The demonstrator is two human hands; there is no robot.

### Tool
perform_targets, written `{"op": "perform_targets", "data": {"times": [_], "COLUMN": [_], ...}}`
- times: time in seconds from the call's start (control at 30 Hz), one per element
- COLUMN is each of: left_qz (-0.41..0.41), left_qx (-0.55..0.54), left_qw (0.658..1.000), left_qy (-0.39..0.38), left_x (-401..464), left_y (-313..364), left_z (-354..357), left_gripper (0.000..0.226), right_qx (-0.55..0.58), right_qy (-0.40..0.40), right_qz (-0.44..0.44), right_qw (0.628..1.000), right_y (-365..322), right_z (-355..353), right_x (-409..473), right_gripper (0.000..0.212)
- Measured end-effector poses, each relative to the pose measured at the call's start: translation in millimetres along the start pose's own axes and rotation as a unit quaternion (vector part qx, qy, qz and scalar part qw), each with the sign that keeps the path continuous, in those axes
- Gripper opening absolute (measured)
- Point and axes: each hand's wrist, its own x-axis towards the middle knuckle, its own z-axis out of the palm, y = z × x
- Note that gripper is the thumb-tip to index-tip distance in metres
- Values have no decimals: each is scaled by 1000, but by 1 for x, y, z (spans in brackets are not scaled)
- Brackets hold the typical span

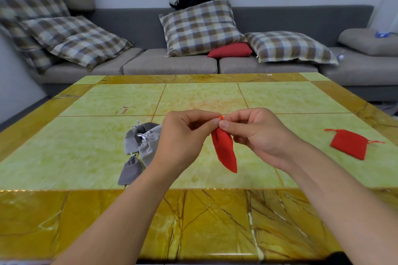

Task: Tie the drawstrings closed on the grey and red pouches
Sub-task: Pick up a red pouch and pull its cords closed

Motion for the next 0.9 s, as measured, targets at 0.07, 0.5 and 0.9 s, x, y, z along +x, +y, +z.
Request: {"op": "perform_targets", "data": {"times": [0.07, 0.5, 0.9], "left_qz": [-42, -21, 179], "left_qx": [-72, -126, 67], "left_qw": [996, 992, 980], "left_qy": [-34, 9, -52], "left_x": [2, 1, 2], "left_y": [1, 3, 1], "left_z": [-4, -7, -11], "left_gripper": [13, 13, 10], "right_qx": [37, -20, 167], "right_qy": [-38, -95, -76], "right_qz": [16, 12, 154], "right_qw": [998, 995, 971], "right_y": [-2, -9, -8], "right_z": [-2, 0, 3], "right_x": [-1, -7, -6], "right_gripper": [12, 31, 17]}}
